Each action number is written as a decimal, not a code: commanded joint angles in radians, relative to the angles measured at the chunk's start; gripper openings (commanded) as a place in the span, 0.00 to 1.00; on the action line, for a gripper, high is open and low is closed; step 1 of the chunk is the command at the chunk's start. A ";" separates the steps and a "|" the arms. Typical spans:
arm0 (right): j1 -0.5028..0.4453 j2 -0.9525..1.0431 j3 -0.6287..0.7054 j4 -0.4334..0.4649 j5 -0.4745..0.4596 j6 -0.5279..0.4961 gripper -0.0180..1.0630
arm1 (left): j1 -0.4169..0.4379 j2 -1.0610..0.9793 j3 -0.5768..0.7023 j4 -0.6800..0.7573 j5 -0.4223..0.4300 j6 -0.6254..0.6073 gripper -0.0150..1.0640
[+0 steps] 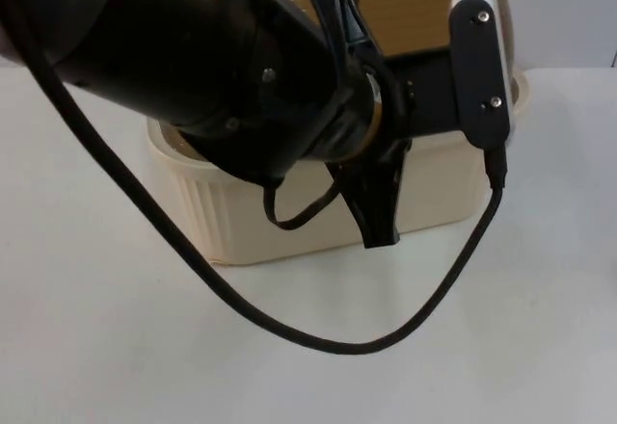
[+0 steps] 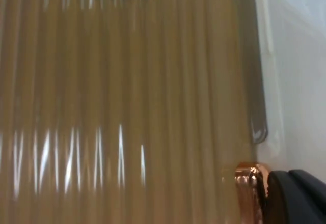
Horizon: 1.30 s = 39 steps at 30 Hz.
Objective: Open the box lid with the left hand, place the block into the box with the right hand, then close the box lid with the left hand.
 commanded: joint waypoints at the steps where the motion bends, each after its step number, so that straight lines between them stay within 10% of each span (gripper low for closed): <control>1: 0.005 0.000 -0.007 -0.007 -0.015 0.004 0.98 | 0.005 0.001 -0.006 0.004 -0.010 -0.008 0.01; 39: 0.005 -0.001 -0.007 -0.007 -0.015 0.004 0.98 | 0.011 0.028 -0.006 0.004 0.165 -0.008 0.01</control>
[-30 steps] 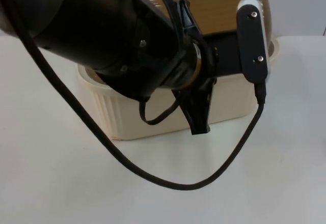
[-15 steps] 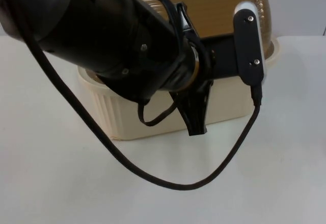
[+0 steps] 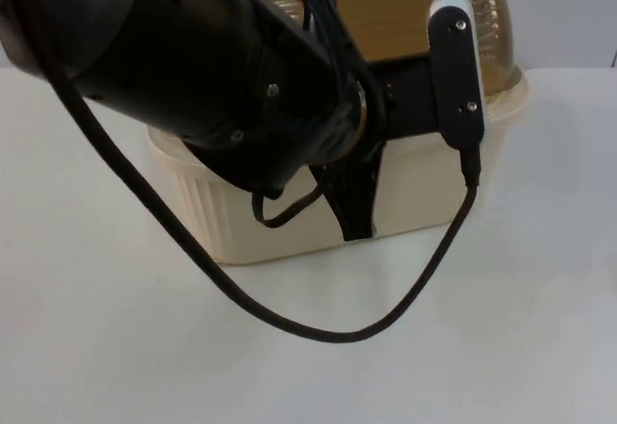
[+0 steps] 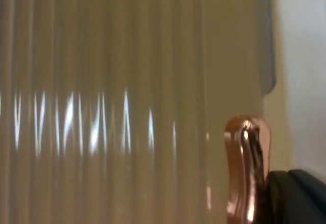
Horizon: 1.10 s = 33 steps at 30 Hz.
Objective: Open the box lid with the left hand, place the block into the box with the right hand, then close the box lid with the left hand.
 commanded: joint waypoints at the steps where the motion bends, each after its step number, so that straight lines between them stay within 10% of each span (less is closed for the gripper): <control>1: 0.005 -0.001 -0.007 -0.007 -0.015 0.004 0.98 | 0.001 0.001 -0.006 0.002 0.062 -0.008 0.01; 14: 0.005 -0.001 -0.007 -0.007 -0.015 0.004 0.98 | 0.001 0.000 -0.090 -0.076 0.011 0.217 0.01; 33: 0.005 -0.001 -0.007 -0.007 -0.015 0.004 0.98 | 0.141 0.000 -0.373 -0.959 -0.011 1.100 0.01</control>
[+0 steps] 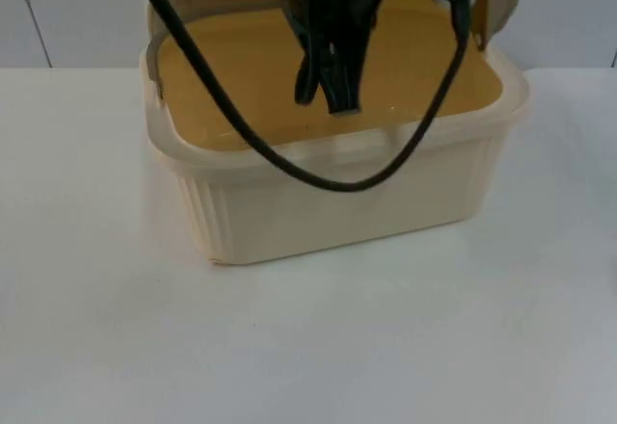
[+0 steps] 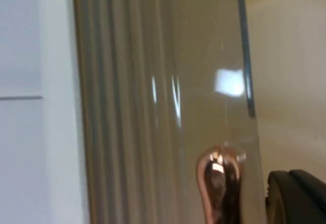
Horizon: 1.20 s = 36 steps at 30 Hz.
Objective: Open the box lid with the left hand, place the block into the box with the right hand, then close the box lid with the left hand.
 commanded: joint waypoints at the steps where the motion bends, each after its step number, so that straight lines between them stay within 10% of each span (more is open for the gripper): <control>1: 0.005 -0.001 -0.007 -0.007 -0.015 0.004 0.98 | 0.008 -0.001 -0.021 -0.079 0.016 0.056 0.01; 19: 0.005 -0.001 -0.007 -0.007 -0.015 0.004 0.98 | 0.077 -0.001 -0.079 -0.113 0.002 0.056 0.01; 27: 0.005 -0.001 -0.007 -0.007 -0.015 0.004 0.98 | 0.021 -0.036 -0.077 -0.355 0.144 0.062 0.01; 36: 0.005 -0.001 -0.007 -0.007 -0.015 0.004 0.98 | -0.021 -0.156 -0.060 -0.520 0.104 0.079 0.01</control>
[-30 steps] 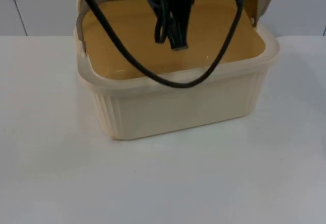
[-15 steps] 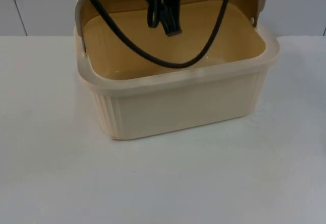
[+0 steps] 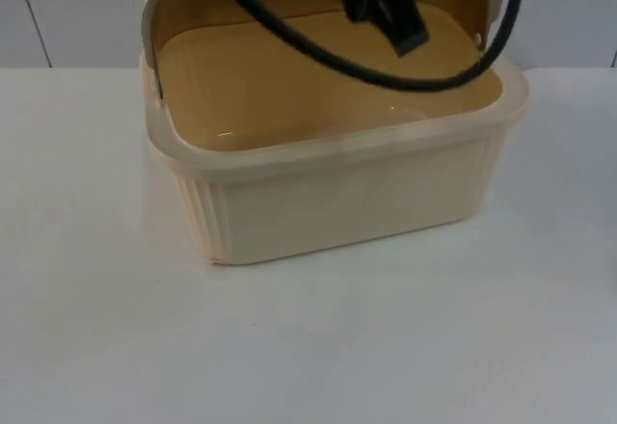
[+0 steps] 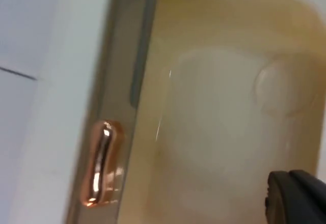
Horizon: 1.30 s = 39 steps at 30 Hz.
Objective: Open the box lid with the left hand, place the block into the box with the right hand, then close the box lid with the left hand.
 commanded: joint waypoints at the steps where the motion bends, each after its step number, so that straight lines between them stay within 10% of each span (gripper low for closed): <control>1: 0.005 -0.001 -0.007 -0.007 -0.015 0.000 0.98 | -0.005 -0.037 0.005 -0.062 -0.016 -0.002 0.01; 12: 0.005 -0.001 -0.007 0.001 -0.015 0.002 0.98 | 0.023 -0.295 0.005 -0.035 0.003 -0.010 0.01; 29: 0.005 -0.001 -0.007 0.001 -0.015 0.006 0.98 | 0.657 -0.451 0.024 -0.233 0.045 -0.185 0.01; 39: 0.005 -0.001 -0.007 0.001 -0.005 0.015 0.98 | 0.730 -0.460 0.201 -0.336 -0.103 -0.185 0.01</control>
